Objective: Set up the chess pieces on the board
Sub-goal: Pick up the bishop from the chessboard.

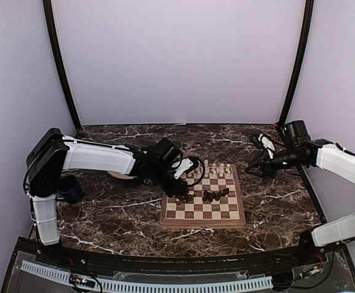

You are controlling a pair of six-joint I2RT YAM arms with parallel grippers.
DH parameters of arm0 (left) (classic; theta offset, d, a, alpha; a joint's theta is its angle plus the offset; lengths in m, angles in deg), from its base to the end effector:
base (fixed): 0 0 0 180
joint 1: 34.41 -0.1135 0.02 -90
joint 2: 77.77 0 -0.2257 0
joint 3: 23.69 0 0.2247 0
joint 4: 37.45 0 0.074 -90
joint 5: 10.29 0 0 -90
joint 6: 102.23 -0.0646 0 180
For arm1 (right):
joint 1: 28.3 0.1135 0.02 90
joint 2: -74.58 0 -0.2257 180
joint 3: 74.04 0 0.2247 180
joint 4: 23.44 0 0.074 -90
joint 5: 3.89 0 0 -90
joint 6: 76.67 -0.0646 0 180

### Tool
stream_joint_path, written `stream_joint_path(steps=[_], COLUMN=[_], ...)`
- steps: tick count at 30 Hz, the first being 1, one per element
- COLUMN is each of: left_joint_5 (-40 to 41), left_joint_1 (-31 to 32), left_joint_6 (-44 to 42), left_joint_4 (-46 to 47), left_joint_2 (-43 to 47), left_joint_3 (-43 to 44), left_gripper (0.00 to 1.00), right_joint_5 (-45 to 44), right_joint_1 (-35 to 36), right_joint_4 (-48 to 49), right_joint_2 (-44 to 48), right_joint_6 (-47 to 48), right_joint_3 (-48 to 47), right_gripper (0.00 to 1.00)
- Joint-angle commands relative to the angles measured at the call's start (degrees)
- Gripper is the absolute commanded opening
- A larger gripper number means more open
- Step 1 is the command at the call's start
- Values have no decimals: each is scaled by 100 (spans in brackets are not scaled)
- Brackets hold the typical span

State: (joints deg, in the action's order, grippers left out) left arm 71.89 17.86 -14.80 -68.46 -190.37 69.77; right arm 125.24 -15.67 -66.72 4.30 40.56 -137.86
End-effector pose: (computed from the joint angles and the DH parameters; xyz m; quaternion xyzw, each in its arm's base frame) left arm 0.2424 -0.3276 0.1422 0.4526 0.8219 -0.2011 0.2816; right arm 0.2324 0.0939 0.2060 -0.4099 0.7924 0.2707 0.3616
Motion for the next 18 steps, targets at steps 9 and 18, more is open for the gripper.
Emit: stream_joint_path(steps=[9,18], left_joint_5=[-199,-1287], left_joint_1=[-85,171], left_joint_6=[-120,-785], left_joint_4=[55,153], left_joint_2=[773,1510], left_joint_3=[-63,-883], left_gripper=[12,13], right_joint_5=[-2,15], right_joint_1=[-25,-34], right_joint_4=[125,125], right_joint_2=[-3,-42], right_joint_6=[47,54], right_joint_3=[44,28], right_gripper=[39,39])
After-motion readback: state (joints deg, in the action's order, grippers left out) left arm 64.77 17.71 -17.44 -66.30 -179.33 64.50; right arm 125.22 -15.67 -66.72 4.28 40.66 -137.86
